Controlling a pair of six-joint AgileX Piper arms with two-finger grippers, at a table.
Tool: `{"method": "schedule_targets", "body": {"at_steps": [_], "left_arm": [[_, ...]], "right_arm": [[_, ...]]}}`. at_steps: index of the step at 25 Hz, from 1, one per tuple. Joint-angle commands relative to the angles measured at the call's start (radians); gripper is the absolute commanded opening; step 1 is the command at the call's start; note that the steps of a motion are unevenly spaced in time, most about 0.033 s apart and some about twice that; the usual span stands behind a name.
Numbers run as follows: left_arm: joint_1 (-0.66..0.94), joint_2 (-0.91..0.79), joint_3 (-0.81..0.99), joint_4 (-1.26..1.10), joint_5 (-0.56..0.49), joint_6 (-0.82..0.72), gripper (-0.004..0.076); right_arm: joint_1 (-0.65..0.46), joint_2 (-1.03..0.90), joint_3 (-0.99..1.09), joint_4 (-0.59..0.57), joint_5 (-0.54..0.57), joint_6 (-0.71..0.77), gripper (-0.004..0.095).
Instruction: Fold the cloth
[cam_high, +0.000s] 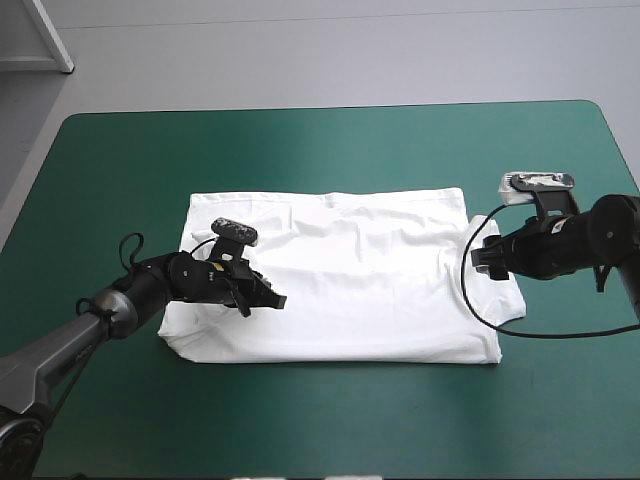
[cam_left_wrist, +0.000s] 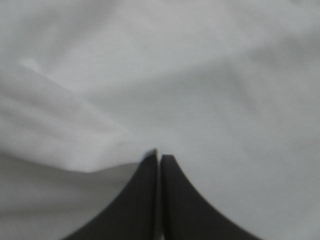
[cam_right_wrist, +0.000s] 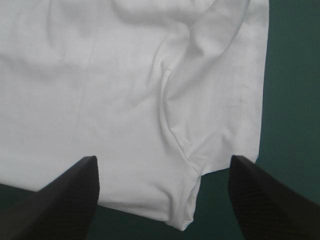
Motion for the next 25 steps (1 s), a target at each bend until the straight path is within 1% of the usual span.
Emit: {"method": "schedule_targets", "body": {"at_steps": [1, 2, 3, 5, 6, 7, 8, 12, 14, 17, 19, 25], "left_arm": [[-0.013, -0.026, -0.025, -0.012, -0.062, 0.0, 0.0184], [-0.013, -0.028, -0.025, -0.012, -0.064, 0.0, 0.0267], [-0.013, -0.028, -0.025, -0.012, -0.057, -0.002, 0.0426], [-0.013, -0.032, -0.031, -0.007, -0.018, -0.001, 0.0608], [-0.013, -0.039, -0.052, 0.018, 0.03, -0.004, 0.0634], [-0.013, -0.043, -0.07, 0.042, 0.057, -0.016, 0.0634], [-0.013, -0.053, -0.12, 0.103, 0.107, -0.063, 0.0634], [-0.013, -0.085, -0.25, 0.307, 0.236, -0.259, 0.0634], [-0.013, -0.1, -0.328, 0.419, 0.33, -0.35, 0.0634], [-0.013, -0.12, -0.422, 0.512, 0.454, -0.416, 0.0634], [-0.013, -0.138, -0.457, 0.53, 0.502, -0.424, 0.0634], [-0.013, -0.203, -0.465, 0.53, 0.513, -0.448, 0.0634]], "right_arm": [[-0.009, -0.027, -0.029, -0.039, -0.037, 0.011, 0.067], [-0.009, -0.027, -0.029, -0.06, -0.037, 0.022, 0.067], [-0.009, -0.027, -0.029, -0.088, -0.039, 0.04, 0.067], [-0.009, -0.027, -0.029, -0.141, -0.039, 0.074, 0.067], [-0.009, -0.027, -0.029, -0.164, -0.039, 0.086, 0.067], [-0.009, -0.025, -0.026, -0.171, -0.043, 0.089, 0.067], [-0.011, -0.013, -0.016, -0.191, -0.052, 0.104, 0.067], [-0.011, 0.038, -0.001, -0.238, -0.087, 0.129, 0.067], [-0.011, 0.085, -0.001, -0.26, -0.108, 0.137, 0.067], [-0.011, 0.169, -0.001, -0.26, -0.164, 0.14, 0.067], [-0.011, 0.231, -0.001, -0.257, -0.195, 0.14, 0.067], [-0.013, 0.404, -0.005, -0.238, -0.263, 0.14, 0.067]]}}
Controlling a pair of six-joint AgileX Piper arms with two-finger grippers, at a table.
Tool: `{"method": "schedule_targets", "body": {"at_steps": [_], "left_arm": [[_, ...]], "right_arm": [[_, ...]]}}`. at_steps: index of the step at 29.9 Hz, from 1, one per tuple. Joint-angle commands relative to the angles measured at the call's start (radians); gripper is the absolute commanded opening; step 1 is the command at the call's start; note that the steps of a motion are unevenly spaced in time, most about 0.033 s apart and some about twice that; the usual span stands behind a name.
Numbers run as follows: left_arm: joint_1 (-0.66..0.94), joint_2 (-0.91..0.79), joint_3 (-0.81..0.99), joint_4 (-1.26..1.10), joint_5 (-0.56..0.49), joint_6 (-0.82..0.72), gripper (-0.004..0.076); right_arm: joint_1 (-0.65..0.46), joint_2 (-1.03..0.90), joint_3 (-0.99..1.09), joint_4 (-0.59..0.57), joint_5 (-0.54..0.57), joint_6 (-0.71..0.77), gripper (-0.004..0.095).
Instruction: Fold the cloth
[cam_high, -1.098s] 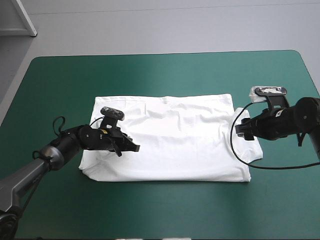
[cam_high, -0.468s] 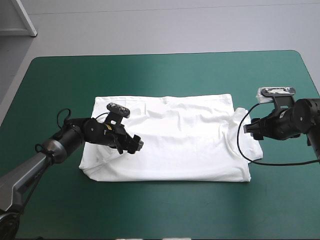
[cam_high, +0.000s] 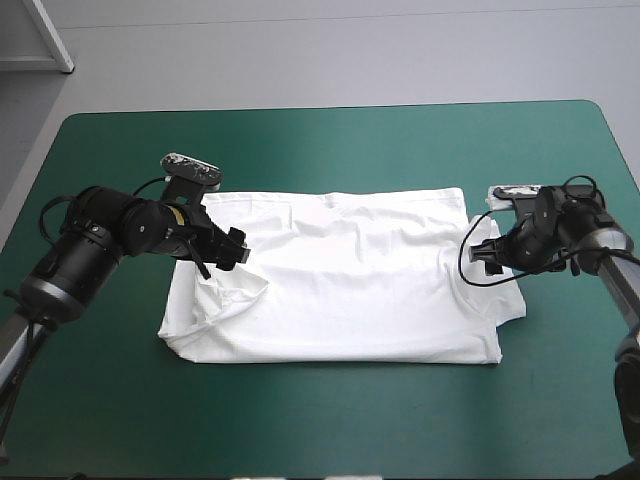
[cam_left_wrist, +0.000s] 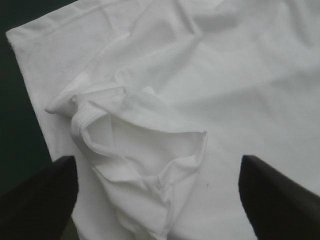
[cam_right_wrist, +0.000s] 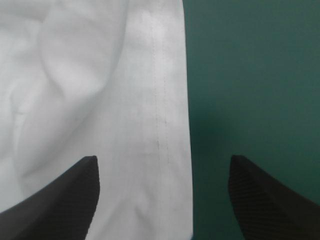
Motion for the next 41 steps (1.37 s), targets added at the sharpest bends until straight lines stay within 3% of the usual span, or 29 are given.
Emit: {"method": "schedule_targets", "body": {"at_steps": [1, 4, 7, 9, 14, 21, 26, 30, 37, 41], "left_arm": [[-0.008, -0.062, -0.034, 0.002, -0.014, -0.029, 0.0634], [-0.008, -0.078, -0.032, 0.002, 0.005, -0.034, 0.0633], [-0.008, -0.089, -0.032, 0.002, 0.02, -0.036, 0.0632], [-0.008, -0.089, -0.032, 0.002, 0.024, -0.036, 0.0631], [-0.008, -0.089, -0.032, 0.01, 0.018, -0.053, 0.0611], [-0.008, -0.089, -0.032, 0.01, 0.0, -0.053, 0.0599], [-0.008, -0.089, -0.032, 0.01, -0.017, -0.059, 0.0598], [-0.008, -0.089, -0.032, 0.01, -0.028, -0.059, 0.0598], [-0.008, -0.089, -0.032, 0.01, -0.037, -0.053, 0.0598], [-0.008, -0.089, -0.032, 0.01, -0.021, -0.053, 0.0598]], "right_arm": [[-0.013, 0.048, -0.027, 0.012, -0.052, 0.001, 0.067], [-0.036, 0.099, -0.032, 0.051, -0.075, -0.003, 0.0655], [-0.06, 0.118, -0.032, 0.085, -0.083, -0.017, 0.0574], [-0.064, 0.117, -0.03, 0.107, -0.08, -0.05, 0.0446], [-0.064, 0.117, -0.028, 0.131, -0.079, -0.064, -0.001], [-0.064, 0.083, -0.028, 0.103, -0.087, -0.044, -0.0018], [-0.064, -0.011, -0.028, -0.051, -0.072, 0.097, -0.0018], [-0.064, -0.077, -0.028, -0.166, 0.029, 0.214, -0.0018], [-0.064, -0.168, -0.028, -0.125, 0.078, 0.284, -0.0018], [-0.015, -0.207, -0.03, -0.013, -0.01, 0.19, -0.0018]]}}
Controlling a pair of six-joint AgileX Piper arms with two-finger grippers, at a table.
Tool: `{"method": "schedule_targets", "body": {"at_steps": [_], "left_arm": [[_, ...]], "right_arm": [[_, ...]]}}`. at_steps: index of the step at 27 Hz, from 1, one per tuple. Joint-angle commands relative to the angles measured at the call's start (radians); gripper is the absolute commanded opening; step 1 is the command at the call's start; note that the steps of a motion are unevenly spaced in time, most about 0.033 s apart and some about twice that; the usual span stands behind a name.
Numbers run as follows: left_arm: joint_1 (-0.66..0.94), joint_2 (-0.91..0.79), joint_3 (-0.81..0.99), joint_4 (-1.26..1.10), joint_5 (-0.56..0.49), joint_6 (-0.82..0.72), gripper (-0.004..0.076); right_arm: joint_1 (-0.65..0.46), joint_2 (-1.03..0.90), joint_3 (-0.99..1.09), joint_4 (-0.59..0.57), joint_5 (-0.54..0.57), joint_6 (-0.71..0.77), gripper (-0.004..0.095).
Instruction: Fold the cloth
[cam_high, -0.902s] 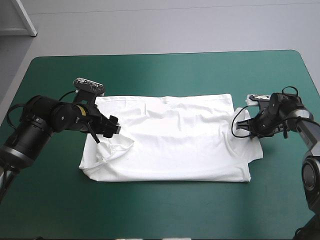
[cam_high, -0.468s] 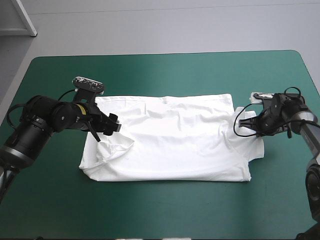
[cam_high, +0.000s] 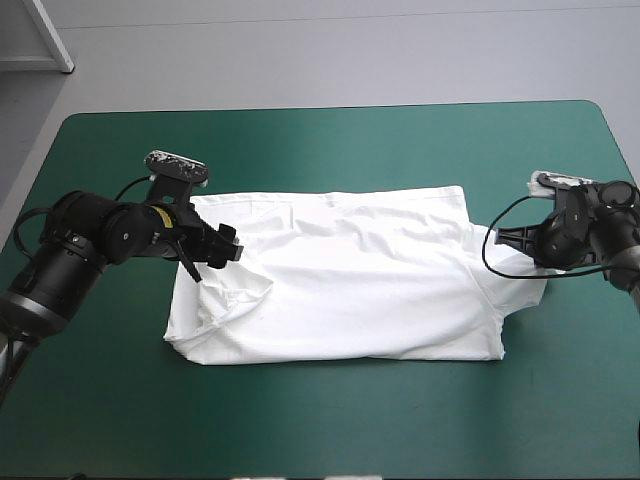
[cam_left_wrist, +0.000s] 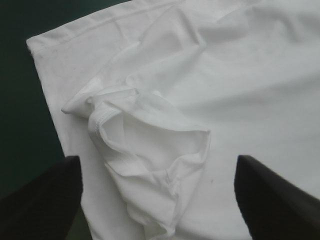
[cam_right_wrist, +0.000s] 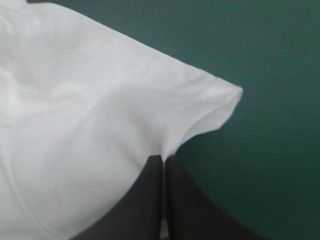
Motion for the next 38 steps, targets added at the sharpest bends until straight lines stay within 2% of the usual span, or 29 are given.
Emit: {"method": "schedule_targets", "body": {"at_steps": [1, 6, 9, 14, 16, 19, 20, 22, 24, 25, 29, 32, 33, 34, 38], "left_arm": [[-0.008, -0.032, -0.032, 0.0, -0.025, 0.0, 0.0598], [-0.008, -0.032, -0.032, 0.0, -0.004, 0.0, 0.0598], [-0.008, -0.032, -0.032, 0.0, 0.011, 0.0, 0.0598], [-0.008, -0.033, -0.032, 0.0, 0.04, 0.0, 0.0598], [-0.008, -0.033, -0.032, 0.0, 0.042, 0.0, 0.0597], [-0.008, -0.033, -0.032, 0.0, 0.042, 0.0, 0.0598], [-0.008, -0.033, -0.032, 0.0, 0.042, -0.012, 0.0598], [-0.008, -0.033, -0.032, 0.0, 0.038, -0.014, 0.0598], [-0.008, -0.033, -0.032, 0.0, 0.038, -0.021, 0.0598], [-0.008, -0.033, -0.032, 0.0, 0.038, -0.021, 0.0598], [-0.008, -0.033, -0.032, 0.0, 0.094, -0.024, 0.0598], [-0.008, -0.033, -0.032, 0.011, 0.188, -0.039, 0.0598], [-0.008, -0.033, -0.032, 0.046, 0.256, -0.072, 0.0598], [-0.008, -0.04, -0.022, 0.065, 0.274, -0.08, 0.0597], [-0.008, -0.129, 0.106, 0.084, 0.275, -0.133, 0.0598]], "right_arm": [[0.063, -0.068, -0.026, 0.106, -0.114, -0.1, -0.0018], [0.233, -0.053, -0.026, 0.283, -0.232, -0.268, -0.0018], [0.335, -0.013, -0.026, 0.29, -0.254, -0.275, -0.0018], [0.429, 0.094, -0.026, 0.29, -0.262, -0.275, 0.0], [0.438, 0.121, -0.026, 0.29, -0.272, -0.275, 0.0086], [0.44, 0.127, -0.026, 0.284, -0.3, -0.288, 0.0374], [0.44, 0.122, -0.026, 0.268, -0.308, -0.292, 0.0531], [0.44, 0.111, -0.027, 0.228, -0.312, -0.271, 0.0738], [0.44, 0.092, -0.038, 0.167, -0.278, -0.207, 0.0859], [0.44, 0.08, -0.046, 0.137, -0.251, -0.175, 0.0866], [0.44, 0.01, -0.073, 0.004, -0.058, -0.049, 0.0791], [0.44, -0.045, -0.073, -0.006, 0.099, -0.031, 0.0729], [0.44, -0.078, -0.073, 0.003, 0.209, -0.031, 0.0706], [0.44, -0.109, -0.064, 0.017, 0.271, -0.028, 0.0693], [0.44, -0.267, 0.053, 0.107, 0.272, -0.026, 0.0674]]}}
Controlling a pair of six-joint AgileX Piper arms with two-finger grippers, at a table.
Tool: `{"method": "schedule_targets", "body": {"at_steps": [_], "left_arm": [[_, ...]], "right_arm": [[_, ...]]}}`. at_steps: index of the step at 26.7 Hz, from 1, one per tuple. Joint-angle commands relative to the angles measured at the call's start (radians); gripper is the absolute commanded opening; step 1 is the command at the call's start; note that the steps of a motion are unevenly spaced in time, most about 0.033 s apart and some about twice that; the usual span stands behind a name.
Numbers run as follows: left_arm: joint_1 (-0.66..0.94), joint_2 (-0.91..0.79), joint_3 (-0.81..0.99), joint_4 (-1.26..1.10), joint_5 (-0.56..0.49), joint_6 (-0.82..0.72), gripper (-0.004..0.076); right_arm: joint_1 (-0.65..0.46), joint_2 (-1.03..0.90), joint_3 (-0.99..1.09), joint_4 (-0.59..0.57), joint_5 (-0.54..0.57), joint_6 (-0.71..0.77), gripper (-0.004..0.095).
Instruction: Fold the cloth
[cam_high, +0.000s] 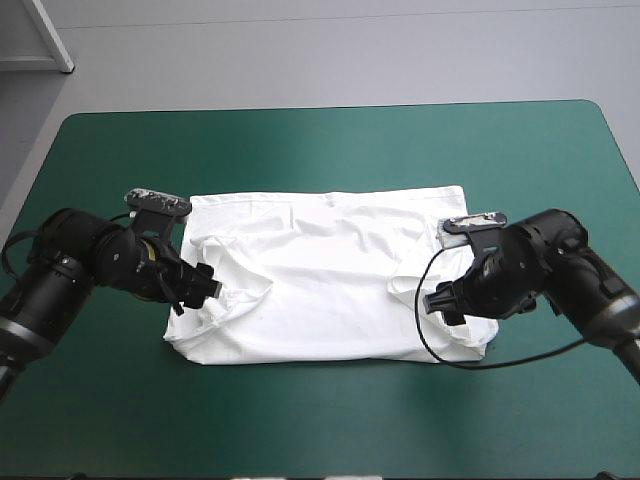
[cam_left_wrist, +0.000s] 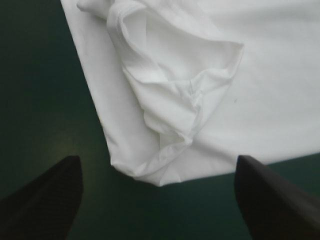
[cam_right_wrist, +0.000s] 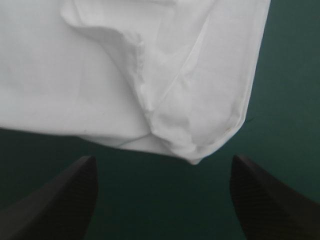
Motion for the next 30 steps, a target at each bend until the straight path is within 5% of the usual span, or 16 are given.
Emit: {"method": "schedule_targets", "body": {"at_steps": [1, 7, 13, 20, 24, 30], "left_arm": [[-0.008, -0.071, 0.057, 0.022, 0.05, -0.04, 0.0598], [-0.008, -0.101, 0.343, 0.092, -0.093, -0.128, 0.0598], [-0.008, -0.022, 0.448, 0.07, -0.316, -0.149, 0.0597], [-0.008, 0.093, 0.49, 0.046, -0.449, -0.157, 0.0589], [-0.008, 0.136, 0.524, -0.013, -0.521, -0.155, 0.0475], [-0.008, 0.141, 0.542, -0.037, -0.509, -0.149, 0.0097]], "right_arm": [[0.0, -0.102, 0.037, 0.032, 0.027, 0.0, 0.0674], [0.0, -0.168, 0.167, 0.047, 0.027, -0.04, 0.0674], [0.0, -0.168, 0.205, 0.047, 0.02, -0.06, 0.0674], [0.0, -0.168, 0.209, 0.035, -0.005, -0.076, 0.0674], [0.0, -0.166, 0.211, -0.024, -0.079, -0.079, 0.067], [0.0, -0.145, 0.211, -0.035, -0.145, -0.079, 0.067]]}}
